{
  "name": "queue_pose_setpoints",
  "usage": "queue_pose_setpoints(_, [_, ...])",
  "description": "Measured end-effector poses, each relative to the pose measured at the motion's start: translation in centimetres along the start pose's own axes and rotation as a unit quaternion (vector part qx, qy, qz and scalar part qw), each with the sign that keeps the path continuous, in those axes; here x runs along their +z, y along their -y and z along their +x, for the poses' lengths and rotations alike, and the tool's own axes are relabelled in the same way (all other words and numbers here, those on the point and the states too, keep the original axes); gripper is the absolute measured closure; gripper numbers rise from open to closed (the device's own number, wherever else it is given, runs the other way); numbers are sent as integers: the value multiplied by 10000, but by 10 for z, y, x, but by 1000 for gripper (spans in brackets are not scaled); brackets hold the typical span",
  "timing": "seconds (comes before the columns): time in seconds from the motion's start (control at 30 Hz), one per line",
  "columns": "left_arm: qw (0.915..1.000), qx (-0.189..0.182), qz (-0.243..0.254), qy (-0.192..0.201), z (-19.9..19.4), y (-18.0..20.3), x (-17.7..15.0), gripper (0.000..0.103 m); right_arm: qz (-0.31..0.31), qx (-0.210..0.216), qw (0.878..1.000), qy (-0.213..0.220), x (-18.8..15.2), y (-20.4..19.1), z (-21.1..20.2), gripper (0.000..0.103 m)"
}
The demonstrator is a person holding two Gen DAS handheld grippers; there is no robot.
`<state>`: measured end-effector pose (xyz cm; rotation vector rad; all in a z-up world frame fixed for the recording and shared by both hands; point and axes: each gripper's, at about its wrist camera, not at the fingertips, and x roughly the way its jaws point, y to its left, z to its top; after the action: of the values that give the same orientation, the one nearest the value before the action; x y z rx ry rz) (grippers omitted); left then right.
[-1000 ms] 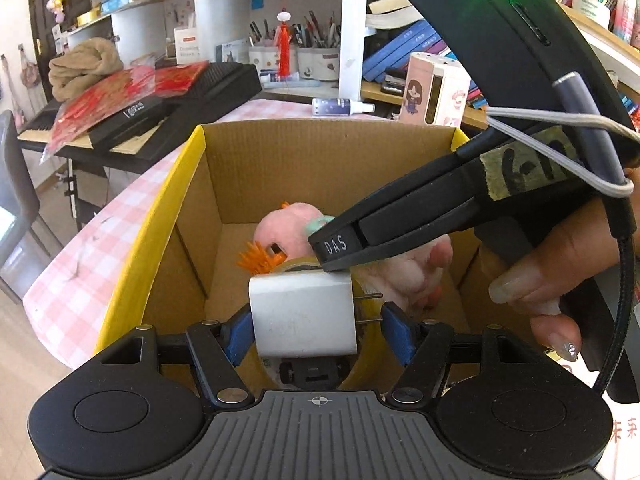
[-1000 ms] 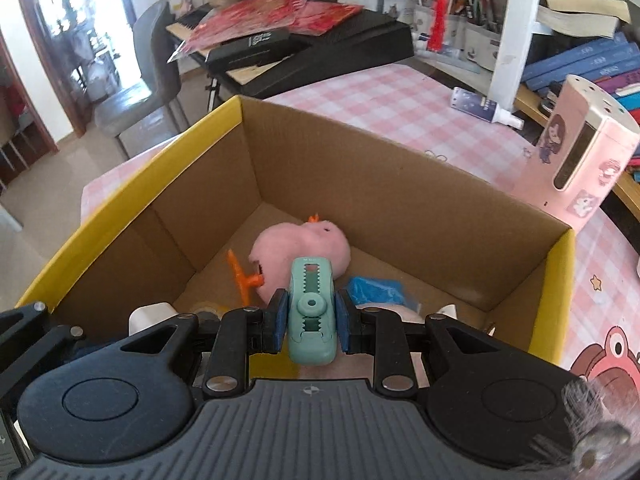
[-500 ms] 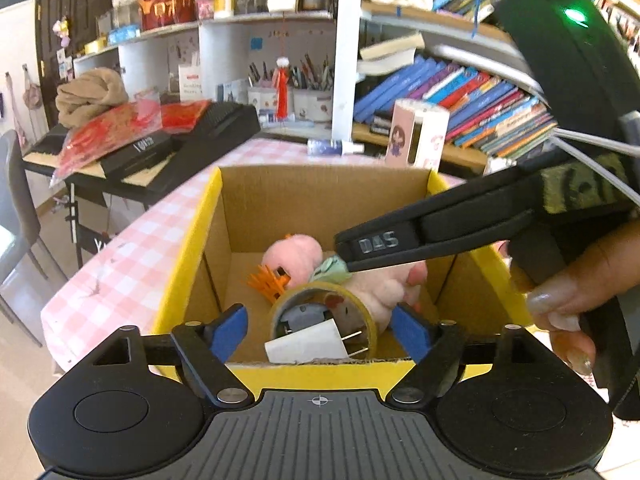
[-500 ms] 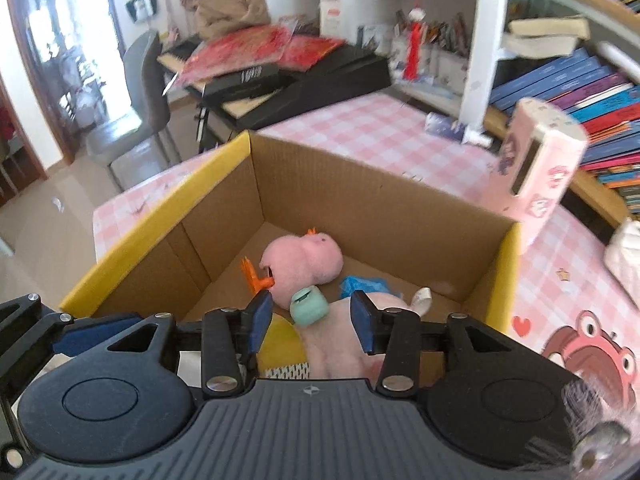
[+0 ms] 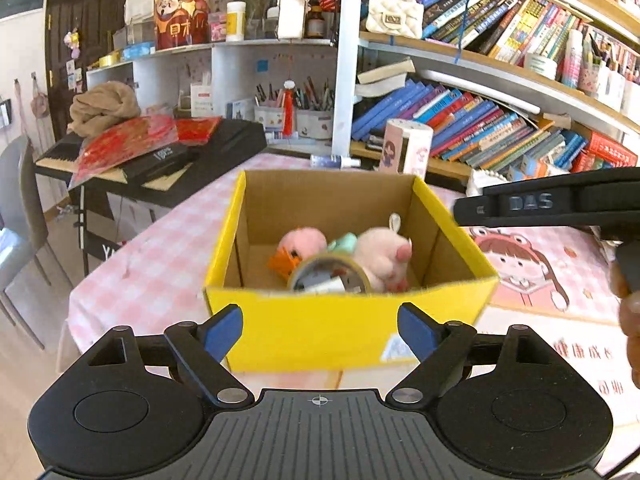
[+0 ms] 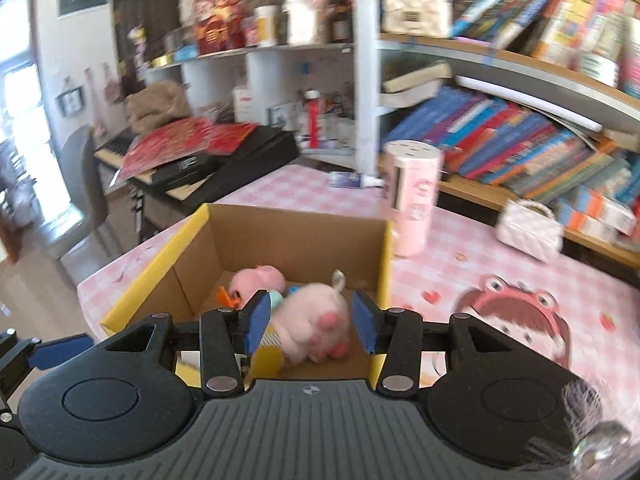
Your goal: Organize objects
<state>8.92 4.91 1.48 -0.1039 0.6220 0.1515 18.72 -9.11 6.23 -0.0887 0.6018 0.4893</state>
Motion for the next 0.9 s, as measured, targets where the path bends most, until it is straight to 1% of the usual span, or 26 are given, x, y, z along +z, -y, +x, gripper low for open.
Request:
queue_pose_setpoints(0.23, [10000, -81, 52, 18, -27, 4, -24, 16, 534, -700, 9960, 119, -48, 6, -49, 57])
queue_pose_setpoints(0.47, [9995, -170, 251, -52, -45, 16, -49, 15, 948, -1213, 9880, 126, -99, 9, -92, 55])
queue_pose_setpoints(0.53, [9993, -183, 313, -57, -49, 18, -54, 15, 995, -1391, 9850, 203, -112, 8, -105, 48])
queue_pose_setpoints(0.63, [9995, -140, 285, -37, -55, 17, -60, 15, 1014, -1602, 9814, 319, -131, 5, -122, 44])
queue_pose_setpoints(0.73, [9996, -137, 253, -11, -60, 18, -63, 15, 1156, -1735, 9776, 296, -145, 7, -129, 41])
queue_pose_setpoints(0.8, [9994, -148, 327, 9, -63, 22, -64, 15, 1234, -1802, 9755, 259, -150, 7, -131, 38])
queue_pose_setpoints(0.9, [9989, -199, 422, 20, -65, 29, -65, 15, 1175, -1890, 9745, 270, -153, 7, -135, 35])
